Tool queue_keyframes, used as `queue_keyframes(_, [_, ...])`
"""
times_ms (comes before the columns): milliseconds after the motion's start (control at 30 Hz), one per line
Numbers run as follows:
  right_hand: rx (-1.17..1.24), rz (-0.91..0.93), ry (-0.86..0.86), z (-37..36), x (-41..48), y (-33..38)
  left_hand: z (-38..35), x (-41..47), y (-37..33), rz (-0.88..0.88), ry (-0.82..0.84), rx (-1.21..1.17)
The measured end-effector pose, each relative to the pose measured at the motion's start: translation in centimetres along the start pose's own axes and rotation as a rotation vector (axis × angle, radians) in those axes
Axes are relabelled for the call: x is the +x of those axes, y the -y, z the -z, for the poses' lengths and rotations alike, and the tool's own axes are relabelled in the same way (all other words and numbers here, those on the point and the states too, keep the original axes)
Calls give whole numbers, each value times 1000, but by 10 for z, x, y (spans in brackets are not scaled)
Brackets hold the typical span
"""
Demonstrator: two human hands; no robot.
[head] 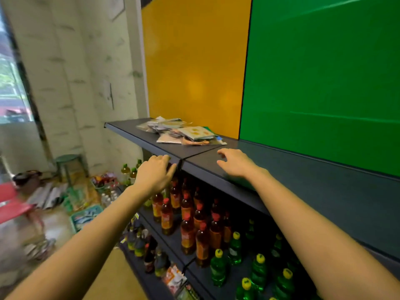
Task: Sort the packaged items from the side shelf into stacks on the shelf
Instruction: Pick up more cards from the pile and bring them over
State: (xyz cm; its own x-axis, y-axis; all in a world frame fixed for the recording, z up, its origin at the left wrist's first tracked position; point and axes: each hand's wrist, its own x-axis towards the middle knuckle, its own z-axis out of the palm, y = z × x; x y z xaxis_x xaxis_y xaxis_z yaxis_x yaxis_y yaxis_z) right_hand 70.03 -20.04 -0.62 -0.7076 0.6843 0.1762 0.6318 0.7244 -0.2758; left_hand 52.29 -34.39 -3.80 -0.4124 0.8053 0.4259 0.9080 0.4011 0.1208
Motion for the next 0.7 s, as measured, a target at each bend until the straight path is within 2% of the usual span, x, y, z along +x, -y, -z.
queue_keyframes(167, [61, -64, -23, -30, 64, 49, -7, 26, 68, -10, -8, -20])
queue_keyframes(267, [69, -79, 25, -39, 95, 67, -10, 47, 95, -37, -7, -1])
queue_keyframes(367, [103, -136, -4, -42, 123, 75, -21, 74, 115, -54, -10, 9])
queue_keyframes(600, [63, -441, -106, -44, 199, 68, -51, 146, 142, -104, -64, -27])
queue_keyframes(700, [68, -572, -88, -46, 234, 59, -57, 188, 153, -127, -91, -29])
